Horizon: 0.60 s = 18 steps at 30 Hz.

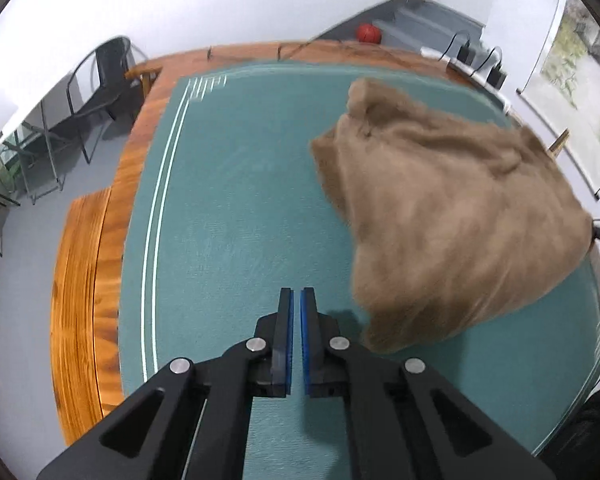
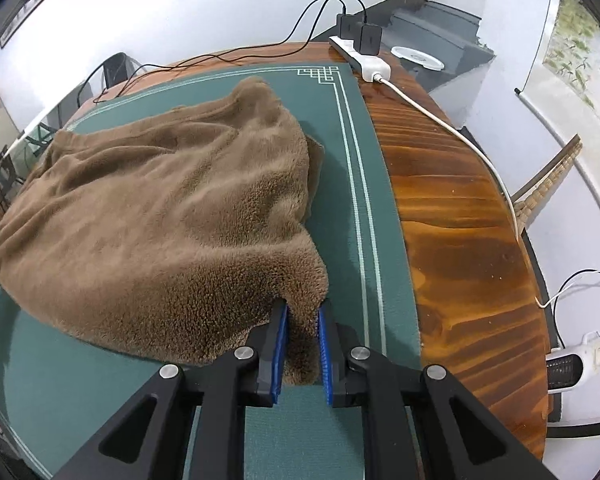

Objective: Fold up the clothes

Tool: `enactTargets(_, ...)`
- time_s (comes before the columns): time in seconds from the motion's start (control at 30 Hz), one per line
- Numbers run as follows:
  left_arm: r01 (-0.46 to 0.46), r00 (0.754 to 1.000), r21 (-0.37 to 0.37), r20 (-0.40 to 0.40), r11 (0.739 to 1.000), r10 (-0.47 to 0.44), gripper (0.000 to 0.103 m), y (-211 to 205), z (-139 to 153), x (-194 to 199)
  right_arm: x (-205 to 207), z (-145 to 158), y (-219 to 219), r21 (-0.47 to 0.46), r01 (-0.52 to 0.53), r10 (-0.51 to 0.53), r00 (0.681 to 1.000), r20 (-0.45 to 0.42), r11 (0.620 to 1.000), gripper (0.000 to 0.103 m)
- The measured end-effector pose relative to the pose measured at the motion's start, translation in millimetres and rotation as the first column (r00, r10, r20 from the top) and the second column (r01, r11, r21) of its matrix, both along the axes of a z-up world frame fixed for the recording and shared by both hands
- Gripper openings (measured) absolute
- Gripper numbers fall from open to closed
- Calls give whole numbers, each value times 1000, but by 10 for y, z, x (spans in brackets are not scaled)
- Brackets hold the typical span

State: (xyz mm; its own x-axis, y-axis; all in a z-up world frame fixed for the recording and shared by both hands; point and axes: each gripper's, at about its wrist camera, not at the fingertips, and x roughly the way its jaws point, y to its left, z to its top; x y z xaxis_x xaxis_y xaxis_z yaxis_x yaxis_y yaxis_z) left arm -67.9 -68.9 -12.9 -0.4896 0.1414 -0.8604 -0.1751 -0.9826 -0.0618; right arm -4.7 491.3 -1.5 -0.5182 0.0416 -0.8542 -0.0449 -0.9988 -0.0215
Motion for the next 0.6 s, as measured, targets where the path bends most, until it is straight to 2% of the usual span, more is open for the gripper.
enactTargets(0.07,24,999,17,-40,1000,-24,5,158,166,-15,1,73,-9,2,1,-1,1000,-17,1000,16)
enactTargets(0.13,68,995,27,-74,997,-66,13,358,293,-26,2,145,-19,4,2,-2,999,-33,1000,16)
enactTargets(0.2,118,989,32,-96,992,-115,34,589,355,-43,3,218,-28,7,4,-3,999,-50,1000,18)
enactTargets(0.23,138,987,30,-92,990,-135,40,695,336,-64,4,254,-33,8,4,-4,998,-58,1000,19)
enactTargets(0.3,161,985,16,-70,987,-159,40,862,224,-137,-11,307,-75,3,-4,4,997,-73,1000,23)
enactTargets(0.33,156,987,6,-48,988,-155,40,910,134,-193,-33,315,-127,-5,-17,17,997,-78,1000,25)
enactTargets(0.37,138,990,-2,-21,990,-138,40,927,35,-259,-55,323,-179,-13,-30,29,996,-83,999,39)
enactTargets(0.4,102,995,-10,12,995,-101,40,898,-78,-338,-77,331,-231,-21,-44,41,995,-88,999,63)
enactTargets(0.43,65,997,-16,41,998,-64,40,857,-181,-410,-100,339,-283,-29,-57,54,994,-94,998,68)
enactTargets(0.53,-38,994,-5,103,999,38,43,657,-405,-519,-150,252,-555,-5,-163,162,983,-87,987,68)
enactTargets(0.6,-58,991,-23,120,998,61,48,587,-495,-528,-181,155,-649,-3,-200,199,978,-64,980,68)
